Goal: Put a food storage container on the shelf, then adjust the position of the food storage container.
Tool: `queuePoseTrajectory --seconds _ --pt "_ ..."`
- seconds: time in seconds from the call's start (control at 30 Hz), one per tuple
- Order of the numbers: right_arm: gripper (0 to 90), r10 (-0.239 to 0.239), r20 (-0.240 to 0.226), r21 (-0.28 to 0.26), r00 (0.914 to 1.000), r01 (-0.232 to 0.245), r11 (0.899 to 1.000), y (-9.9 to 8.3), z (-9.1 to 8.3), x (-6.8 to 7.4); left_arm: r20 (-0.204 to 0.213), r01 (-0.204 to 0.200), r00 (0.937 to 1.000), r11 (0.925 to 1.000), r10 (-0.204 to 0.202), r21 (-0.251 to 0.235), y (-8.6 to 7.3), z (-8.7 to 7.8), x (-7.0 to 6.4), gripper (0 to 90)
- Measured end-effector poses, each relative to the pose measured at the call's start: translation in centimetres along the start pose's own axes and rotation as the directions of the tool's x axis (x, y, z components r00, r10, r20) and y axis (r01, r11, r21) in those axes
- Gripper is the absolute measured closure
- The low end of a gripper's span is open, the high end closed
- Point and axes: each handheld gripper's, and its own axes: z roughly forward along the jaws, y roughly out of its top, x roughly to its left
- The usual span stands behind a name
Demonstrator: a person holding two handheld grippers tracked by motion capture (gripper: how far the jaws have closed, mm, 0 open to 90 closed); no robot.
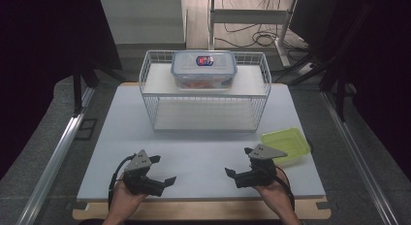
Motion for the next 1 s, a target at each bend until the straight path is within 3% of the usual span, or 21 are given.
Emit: queuePoseTrajectory --seconds 0.13,0.27,0.37,0.57,0.67,0.8,1.0 --pt "1.7 0.002 -0.01 0.04 0.9999 -0.002 0.999 -0.9 0.5 0.1 -0.002 -0.01 0.9999 0.9983 0.01 0.057 -1.0 0.6 -0.5 5.3" --pt "1.7 -0.008 -0.008 0.076 0.9999 0.008 0.997 -1.4 1.0 0.1 -0.022 -0.013 0.9997 0.9985 0.014 0.053 -1.1 0.6 -0.3 4.9" --pt "1.5 0.01 0.014 0.094 0.9999 -0.011 0.995 -1.5 1.0 -0.2 -0.03 0.013 0.9995 0.9991 -0.011 0.041 -1.3 0.5 0.2 5.0" --pt "0.3 0.069 0.059 0.1 0.9958 -0.075 0.992 -1.3 0.3 -1.9 -0.029 0.037 0.9989 0.999 -0.036 0.025 -1.5 0.2 0.8 5.1" --pt "1.0 0.077 0.079 0.118 0.9939 -0.086 0.989 -1.2 -0.2 -2.9 -0.029 0.033 0.9991 0.999 -0.032 0.031 -1.6 0.4 0.8 5.2" --pt "9.4 0.098 0.127 0.102 0.9871 -0.111 0.989 -1.2 -1.1 -4.3 -0.03 0.017 0.9994 0.9987 -0.016 0.048 -1.6 0.6 0.6 5.2" --pt "30.8 0.134 0.216 0.085 0.9672 -0.156 0.984 -1.5 -2.9 -6.8 -0.03 0.016 0.9995 0.9984 -0.014 0.054 -1.6 0.8 0.7 5.2"
